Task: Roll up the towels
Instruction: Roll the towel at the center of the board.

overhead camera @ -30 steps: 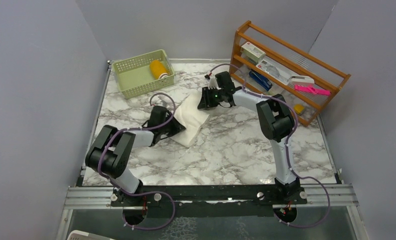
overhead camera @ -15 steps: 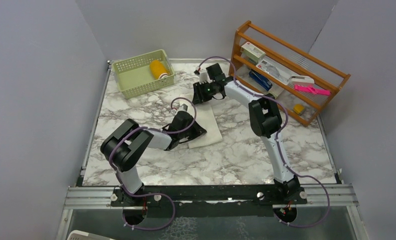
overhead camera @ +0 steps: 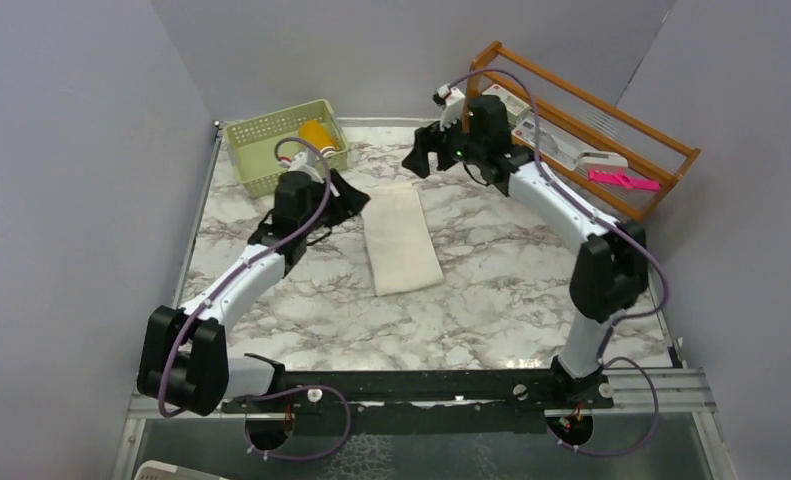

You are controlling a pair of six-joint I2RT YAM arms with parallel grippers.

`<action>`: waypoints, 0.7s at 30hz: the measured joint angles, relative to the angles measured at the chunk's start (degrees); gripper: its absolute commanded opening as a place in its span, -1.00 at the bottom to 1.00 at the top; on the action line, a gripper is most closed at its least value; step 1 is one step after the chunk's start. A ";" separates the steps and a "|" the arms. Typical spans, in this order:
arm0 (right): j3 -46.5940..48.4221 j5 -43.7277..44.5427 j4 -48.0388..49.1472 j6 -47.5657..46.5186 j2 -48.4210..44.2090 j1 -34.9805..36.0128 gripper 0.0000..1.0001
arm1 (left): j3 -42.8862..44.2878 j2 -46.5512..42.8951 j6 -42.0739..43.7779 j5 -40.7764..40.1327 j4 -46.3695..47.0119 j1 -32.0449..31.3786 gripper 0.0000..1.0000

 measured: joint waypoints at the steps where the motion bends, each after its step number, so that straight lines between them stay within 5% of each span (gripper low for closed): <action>1: -3.87 1.09 3.74 -0.13 -4.00 -0.07 0.82 | -0.13 0.15 1.42 1.62 -1.38 3.96 0.31; 6: -28.17 10.71 21.40 -7.06 -18.64 8.17 0.83 | -1.05 4.07 6.69 6.45 -9.88 16.02 0.30; 12: -40.30 17.22 28.96 -18.78 -11.56 26.18 0.72 | -1.18 10.71 9.44 11.47 -11.65 16.50 0.20; 21: -53.29 15.32 37.13 -34.91 -15.32 27.65 0.89 | -5.99 12.46 9.97 15.93 -11.34 16.46 0.21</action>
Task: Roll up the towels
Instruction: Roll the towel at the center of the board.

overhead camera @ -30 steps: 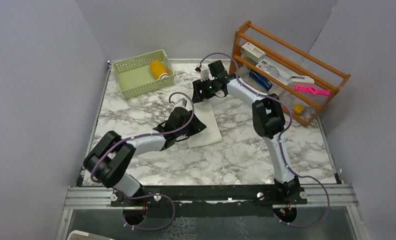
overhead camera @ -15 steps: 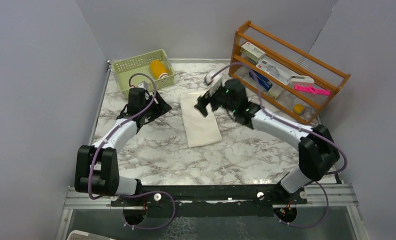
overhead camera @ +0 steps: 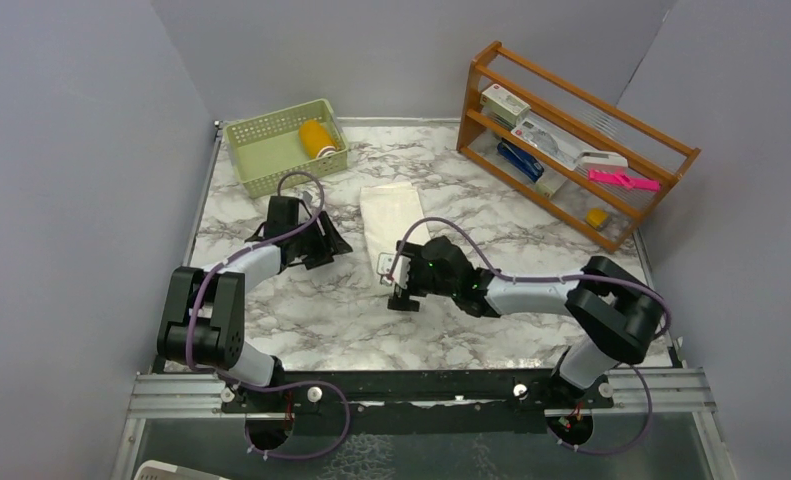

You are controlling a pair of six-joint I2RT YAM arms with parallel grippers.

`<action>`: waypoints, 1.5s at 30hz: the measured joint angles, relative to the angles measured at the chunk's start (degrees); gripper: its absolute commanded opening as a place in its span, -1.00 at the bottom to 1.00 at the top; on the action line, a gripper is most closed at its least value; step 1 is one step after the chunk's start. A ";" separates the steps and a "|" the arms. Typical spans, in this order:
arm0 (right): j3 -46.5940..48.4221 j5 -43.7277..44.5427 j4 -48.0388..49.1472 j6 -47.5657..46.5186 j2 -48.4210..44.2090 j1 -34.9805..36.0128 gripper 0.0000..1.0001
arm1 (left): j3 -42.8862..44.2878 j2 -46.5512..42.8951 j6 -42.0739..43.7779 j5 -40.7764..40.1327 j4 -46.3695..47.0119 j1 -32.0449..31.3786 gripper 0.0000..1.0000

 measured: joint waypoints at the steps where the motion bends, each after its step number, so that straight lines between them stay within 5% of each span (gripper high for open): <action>1: -1.53 -1.11 0.46 -1.84 -1.68 -0.15 0.88 | -0.61 -0.26 0.07 0.28 0.20 0.00 0.21; 18: -2.73 -9.81 -7.98 -19.28 -1.33 -4.76 0.43 | -2.47 -1.05 0.39 4.17 0.96 0.00 0.21; 22: -2.58 -9.81 -8.74 -21.49 -0.98 -4.76 0.14 | -2.47 -1.70 0.52 4.94 0.98 0.00 0.21; 28: -1.55 -9.75 -9.99 -23.21 0.48 -4.76 -0.62 | -2.47 -1.68 0.57 5.92 0.96 0.00 0.21; 32: -1.05 -9.62 -11.28 -23.45 1.33 -4.76 -0.94 | -2.47 -1.68 0.81 6.64 0.81 0.00 0.21; 38: 2.16 -9.31 -14.43 -19.93 2.64 -4.76 -0.99 | -1.44 -1.70 2.93 8.85 -1.81 0.00 0.21; 45: 12.72 -11.52 -22.45 -3.50 4.59 -4.87 -0.99 | 2.01 -5.03 8.13 13.53 -5.70 0.00 0.21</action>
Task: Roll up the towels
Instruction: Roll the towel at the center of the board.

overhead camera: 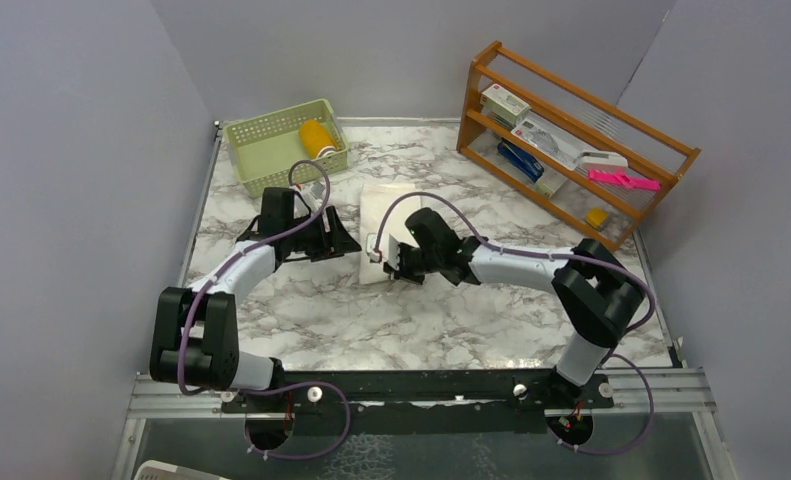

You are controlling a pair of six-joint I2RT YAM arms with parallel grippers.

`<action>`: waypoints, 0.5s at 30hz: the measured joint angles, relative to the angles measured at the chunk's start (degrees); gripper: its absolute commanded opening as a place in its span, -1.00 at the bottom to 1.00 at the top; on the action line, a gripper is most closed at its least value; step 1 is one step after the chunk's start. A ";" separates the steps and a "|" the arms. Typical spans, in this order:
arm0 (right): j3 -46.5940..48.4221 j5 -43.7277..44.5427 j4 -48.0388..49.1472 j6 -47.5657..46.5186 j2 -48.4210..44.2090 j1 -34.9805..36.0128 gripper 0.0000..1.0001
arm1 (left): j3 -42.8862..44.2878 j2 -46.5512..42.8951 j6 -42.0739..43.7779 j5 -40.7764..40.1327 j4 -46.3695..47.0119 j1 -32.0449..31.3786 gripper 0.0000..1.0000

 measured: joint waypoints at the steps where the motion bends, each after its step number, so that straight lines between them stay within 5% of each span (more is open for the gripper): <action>1: 1.70 -0.98 -1.01 2.05 0.37 -0.04 -0.99 | 0.26 -0.92 0.57 0.68 -0.20 0.00 0.21; 15: 22.47 -28.50 -19.76 17.42 16.65 -7.93 -0.99 | 0.68 -7.28 2.01 8.17 -0.63 0.00 0.21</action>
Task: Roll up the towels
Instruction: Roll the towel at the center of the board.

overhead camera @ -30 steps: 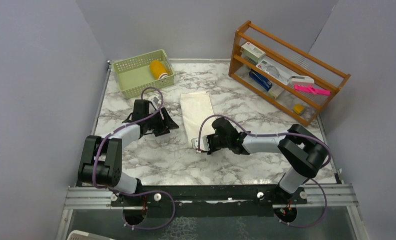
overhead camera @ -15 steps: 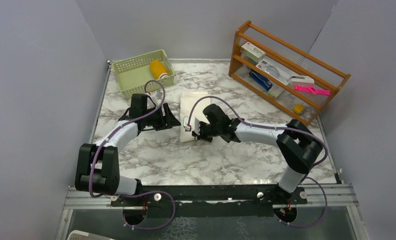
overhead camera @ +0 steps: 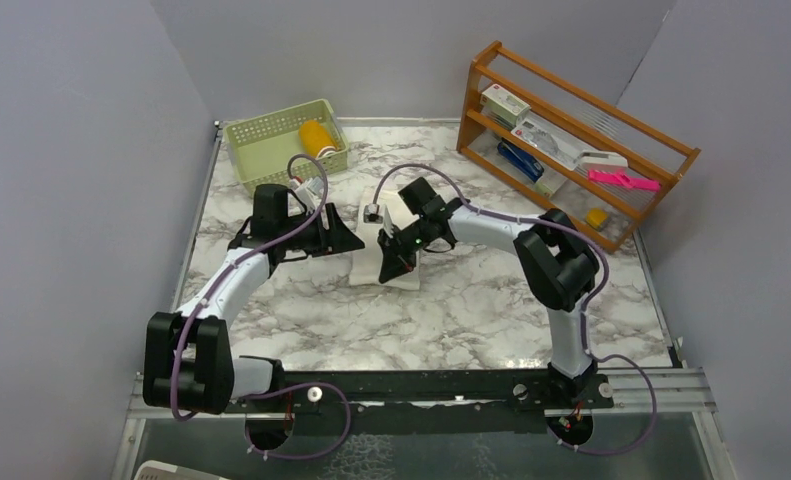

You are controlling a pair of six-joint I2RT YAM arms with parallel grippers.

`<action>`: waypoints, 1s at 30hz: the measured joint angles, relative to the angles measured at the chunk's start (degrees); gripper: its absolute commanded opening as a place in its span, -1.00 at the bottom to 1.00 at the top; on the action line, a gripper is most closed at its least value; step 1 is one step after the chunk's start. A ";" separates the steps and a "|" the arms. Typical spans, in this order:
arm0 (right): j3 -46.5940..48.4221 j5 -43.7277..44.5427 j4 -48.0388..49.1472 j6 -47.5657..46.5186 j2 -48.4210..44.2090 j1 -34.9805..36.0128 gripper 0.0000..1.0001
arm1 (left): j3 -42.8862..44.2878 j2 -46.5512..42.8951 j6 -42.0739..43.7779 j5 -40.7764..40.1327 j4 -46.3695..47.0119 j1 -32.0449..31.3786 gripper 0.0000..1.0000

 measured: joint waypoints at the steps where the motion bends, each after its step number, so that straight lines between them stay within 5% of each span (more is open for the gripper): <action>1: 1.51 -1.66 -1.20 0.72 1.18 -0.59 -0.99 | -0.31 -0.52 -0.35 0.35 0.59 0.00 0.21; 8: 13.77 -8.02 -8.96 3.65 11.28 -2.78 -0.99 | -4.33 -1.31 -3.52 3.13 5.62 0.00 0.20; 20: 16.65 -12.66 -9.75 12.44 18.88 -6.16 -0.98 | -10.43 -1.29 -11.98 4.17 17.31 -0.42 0.08; 26: 17.07 -16.17 -8.66 17.57 21.40 -7.72 -0.99 | -12.15 2.38 -16.22 2.86 24.15 -5.20 -0.32; 30: 18.03 -16.63 -8.63 19.47 22.36 -7.72 -0.99 | -12.26 7.15 -17.99 2.03 27.76 -7.87 -0.31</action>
